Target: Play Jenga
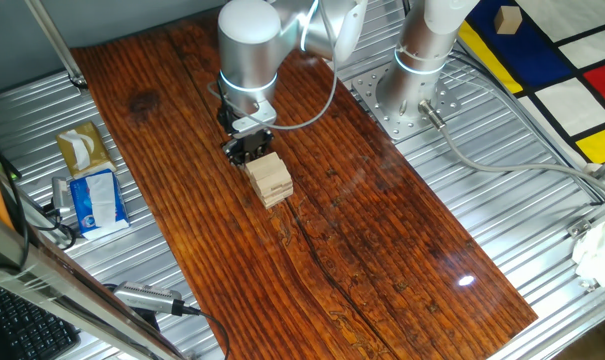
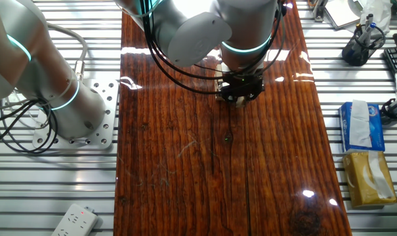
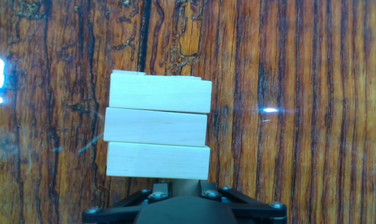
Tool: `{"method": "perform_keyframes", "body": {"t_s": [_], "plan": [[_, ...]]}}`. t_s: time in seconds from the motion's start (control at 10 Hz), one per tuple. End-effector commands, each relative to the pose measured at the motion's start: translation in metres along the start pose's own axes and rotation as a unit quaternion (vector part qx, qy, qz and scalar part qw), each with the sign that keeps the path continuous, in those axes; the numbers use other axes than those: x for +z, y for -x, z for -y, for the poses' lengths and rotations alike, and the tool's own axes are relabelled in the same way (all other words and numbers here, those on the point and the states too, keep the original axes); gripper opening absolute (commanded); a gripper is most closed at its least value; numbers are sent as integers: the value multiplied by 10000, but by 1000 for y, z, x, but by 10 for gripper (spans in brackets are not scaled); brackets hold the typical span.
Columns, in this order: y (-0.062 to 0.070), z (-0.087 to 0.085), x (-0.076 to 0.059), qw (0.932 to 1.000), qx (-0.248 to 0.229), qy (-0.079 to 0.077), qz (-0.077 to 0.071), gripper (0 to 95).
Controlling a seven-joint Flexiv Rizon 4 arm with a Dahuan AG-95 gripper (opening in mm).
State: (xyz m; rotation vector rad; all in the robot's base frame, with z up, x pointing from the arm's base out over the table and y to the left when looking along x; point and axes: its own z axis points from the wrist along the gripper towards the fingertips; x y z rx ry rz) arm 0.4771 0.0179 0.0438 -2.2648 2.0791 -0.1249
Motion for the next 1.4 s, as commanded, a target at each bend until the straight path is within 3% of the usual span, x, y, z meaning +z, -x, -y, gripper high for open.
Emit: {"method": "perform_keyframes", "body": {"t_s": [0.1, 1.4], "plan": [[0, 0, 0, 10000, -15, 1, 1, 0], [-1, -1, 0, 10000, -67, -13, -4, 0]]}}
